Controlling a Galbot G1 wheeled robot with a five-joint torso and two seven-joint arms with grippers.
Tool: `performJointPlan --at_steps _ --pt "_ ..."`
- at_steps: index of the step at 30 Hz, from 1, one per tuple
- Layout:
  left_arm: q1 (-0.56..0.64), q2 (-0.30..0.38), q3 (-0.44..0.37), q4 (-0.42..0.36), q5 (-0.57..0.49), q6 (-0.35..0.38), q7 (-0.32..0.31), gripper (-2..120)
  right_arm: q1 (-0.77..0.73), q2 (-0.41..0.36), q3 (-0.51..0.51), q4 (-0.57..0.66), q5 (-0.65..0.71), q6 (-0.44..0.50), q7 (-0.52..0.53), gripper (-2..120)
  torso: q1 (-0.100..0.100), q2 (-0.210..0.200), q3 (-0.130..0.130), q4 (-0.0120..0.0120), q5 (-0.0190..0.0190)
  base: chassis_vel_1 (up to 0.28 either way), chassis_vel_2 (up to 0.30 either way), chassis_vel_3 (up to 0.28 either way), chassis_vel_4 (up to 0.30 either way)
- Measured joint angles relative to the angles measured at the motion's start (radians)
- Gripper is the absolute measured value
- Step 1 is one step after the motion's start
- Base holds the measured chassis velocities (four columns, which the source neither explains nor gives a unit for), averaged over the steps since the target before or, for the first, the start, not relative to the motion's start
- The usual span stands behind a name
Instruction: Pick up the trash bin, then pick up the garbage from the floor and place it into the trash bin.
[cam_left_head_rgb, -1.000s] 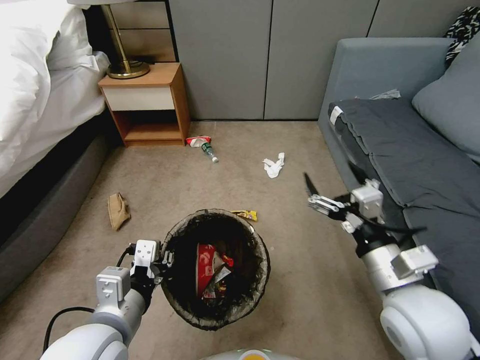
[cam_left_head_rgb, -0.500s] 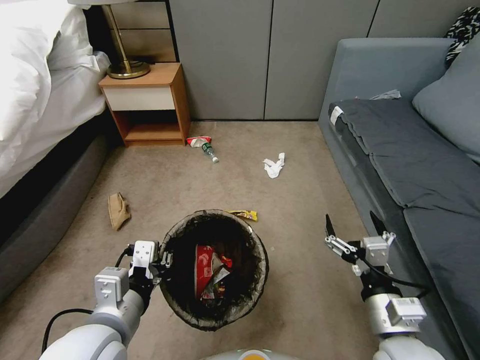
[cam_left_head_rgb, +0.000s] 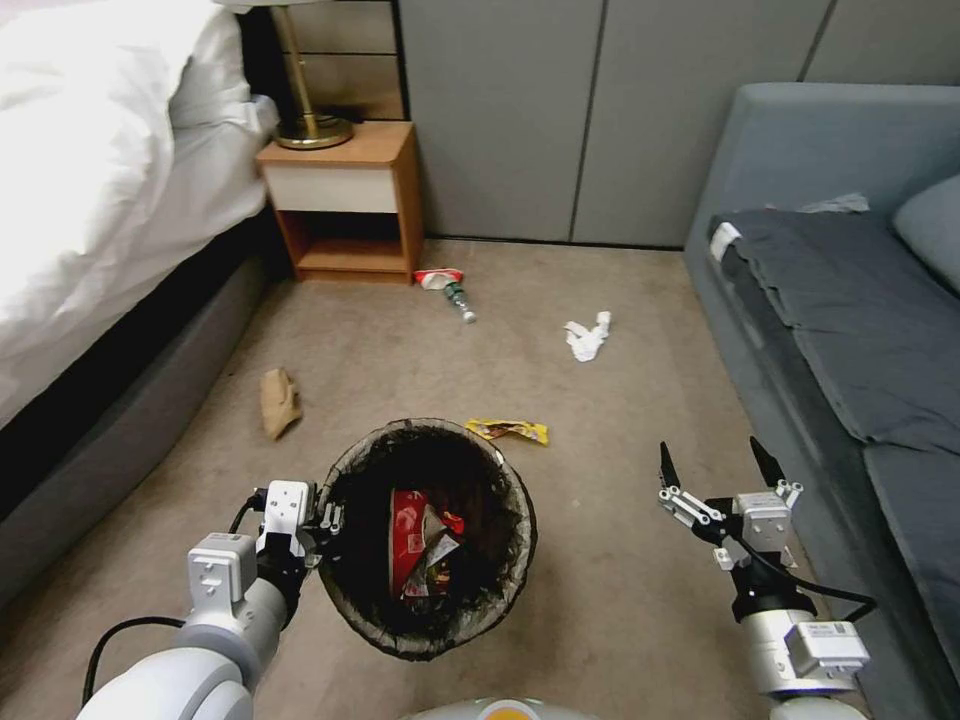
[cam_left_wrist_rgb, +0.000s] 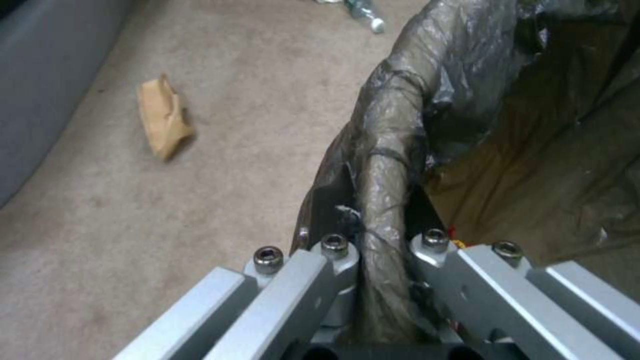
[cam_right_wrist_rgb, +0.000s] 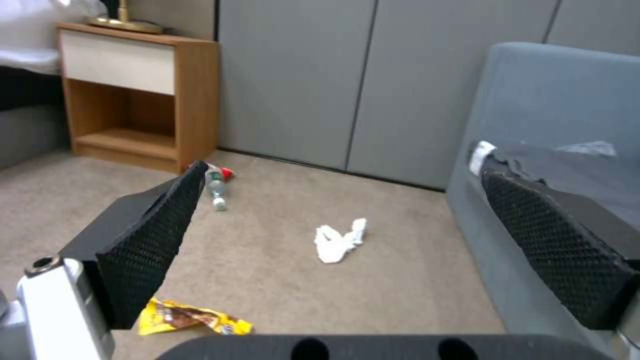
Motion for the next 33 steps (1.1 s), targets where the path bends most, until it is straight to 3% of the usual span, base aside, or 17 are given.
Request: performJointPlan --at_steps 33 --pt "0.003 -0.012 -0.024 0.000 -0.003 -0.021 -0.012 1 0.009 0.014 0.006 -0.015 0.009 -0.040 0.045 100 0.000 0.000 0.000 0.0000 0.0000 0.001 0.026 0.023 0.000"
